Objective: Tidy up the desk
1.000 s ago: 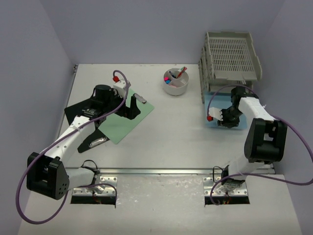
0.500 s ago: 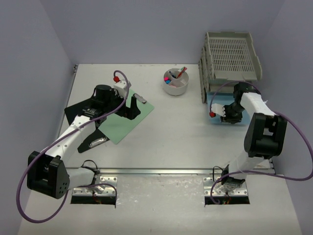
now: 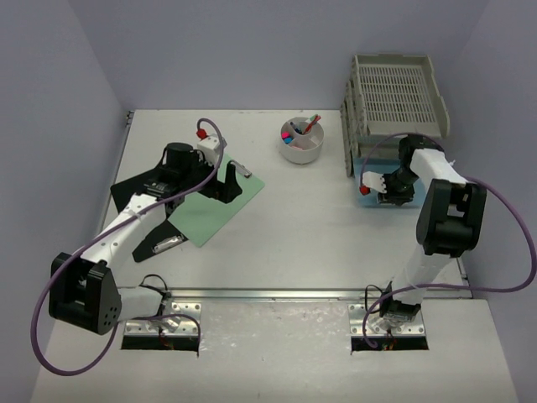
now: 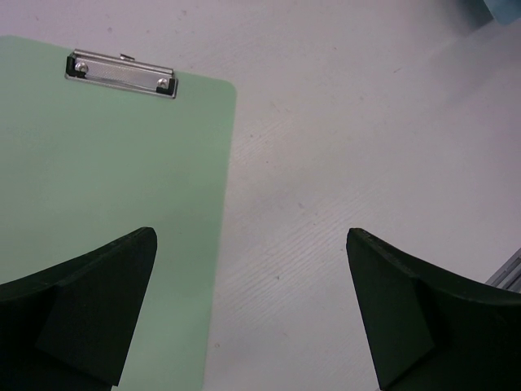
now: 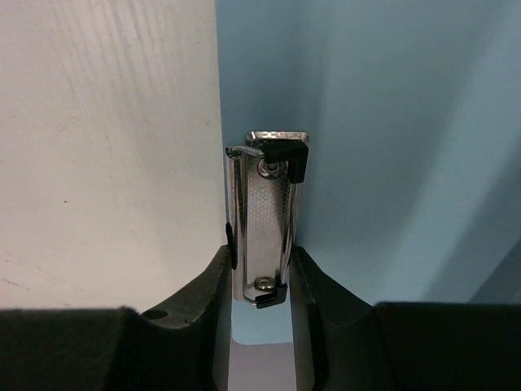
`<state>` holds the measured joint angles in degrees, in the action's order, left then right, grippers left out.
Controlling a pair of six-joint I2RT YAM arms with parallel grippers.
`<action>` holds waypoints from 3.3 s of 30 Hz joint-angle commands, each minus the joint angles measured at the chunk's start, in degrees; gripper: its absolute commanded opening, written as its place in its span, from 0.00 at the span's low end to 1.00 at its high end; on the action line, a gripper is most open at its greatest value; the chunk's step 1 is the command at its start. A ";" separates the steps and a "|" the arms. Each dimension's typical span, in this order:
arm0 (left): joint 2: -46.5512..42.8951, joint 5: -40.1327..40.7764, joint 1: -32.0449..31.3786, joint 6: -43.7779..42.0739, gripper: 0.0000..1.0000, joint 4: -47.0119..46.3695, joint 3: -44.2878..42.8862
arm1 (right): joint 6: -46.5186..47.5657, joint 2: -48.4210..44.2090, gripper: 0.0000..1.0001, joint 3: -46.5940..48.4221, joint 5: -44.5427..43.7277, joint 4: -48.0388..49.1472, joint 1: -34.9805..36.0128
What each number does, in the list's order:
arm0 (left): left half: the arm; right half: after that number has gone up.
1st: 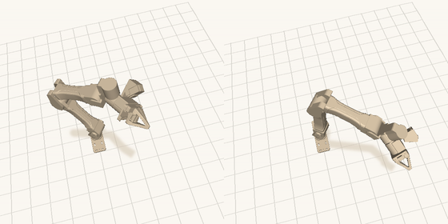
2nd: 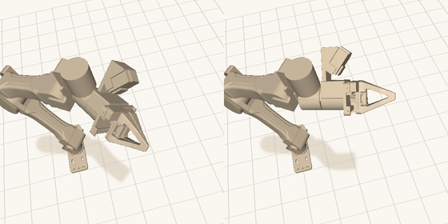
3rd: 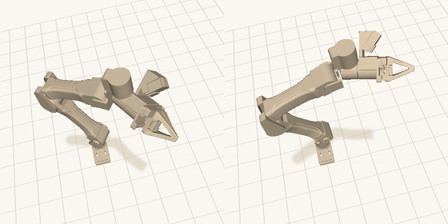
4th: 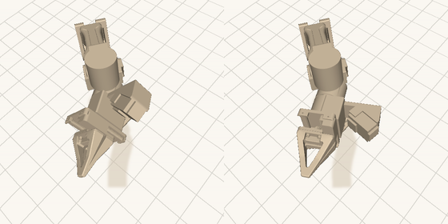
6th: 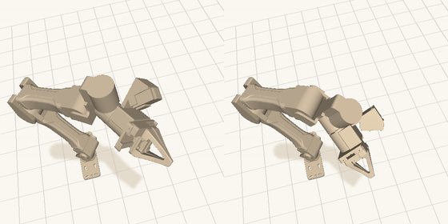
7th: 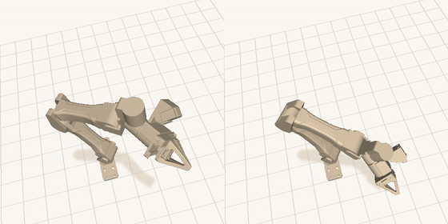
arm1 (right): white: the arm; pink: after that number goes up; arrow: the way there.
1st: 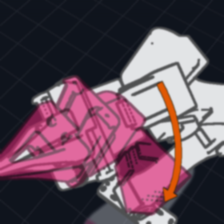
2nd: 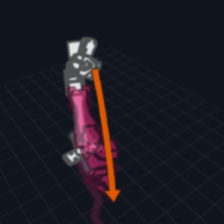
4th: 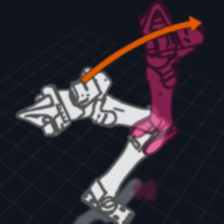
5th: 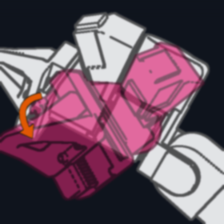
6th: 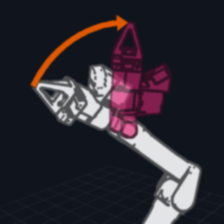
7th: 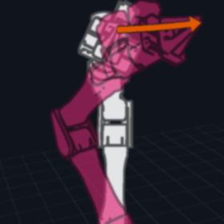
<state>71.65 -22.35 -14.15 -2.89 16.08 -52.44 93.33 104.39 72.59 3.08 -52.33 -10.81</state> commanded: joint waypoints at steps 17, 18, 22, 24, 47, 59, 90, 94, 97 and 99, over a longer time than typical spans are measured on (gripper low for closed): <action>3.99 -0.98 0.71 -0.81 1.00 -3.11 -4.91 | -0.48 5.98 0.00 4.26 4.31 18.79 1.76; 4.10 -0.94 0.71 -0.81 1.00 -3.07 -4.95 | -0.68 6.41 0.00 4.72 4.55 18.75 1.84; 4.29 -0.94 0.71 -0.72 1.00 -2.99 -4.94 | -1.76 7.77 0.03 6.35 4.65 18.93 1.76; 4.29 -0.94 0.71 -0.72 1.00 -2.95 -4.80 | -2.45 8.71 0.03 7.38 4.53 19.07 1.84; 4.22 -0.77 0.67 -0.63 1.00 -2.40 -4.72 | -4.16 10.02 0.61 11.63 3.16 21.31 1.70; 1.64 -0.47 0.71 -0.19 1.00 -1.98 -3.68 | -4.58 -0.10 0.67 5.64 5.59 24.73 1.32; -0.55 -0.46 0.71 0.07 1.00 -3.11 -1.05 | -6.55 -11.03 0.52 -16.83 9.37 13.97 1.40; -0.55 -0.49 0.71 0.15 1.00 -3.56 -0.57 | -6.66 -13.17 0.39 -18.29 9.40 14.25 1.24; -0.46 -0.58 0.63 0.41 1.00 -4.01 -0.23 | -6.93 -14.86 0.28 -21.77 8.90 17.59 1.23; -0.44 -0.66 0.69 0.58 1.00 -4.37 -0.13 | -6.70 -15.40 0.17 -24.51 8.62 20.66 1.23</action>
<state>72.73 -22.55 -14.15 -2.55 14.99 -52.78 85.94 91.54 51.51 10.96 -35.85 -9.30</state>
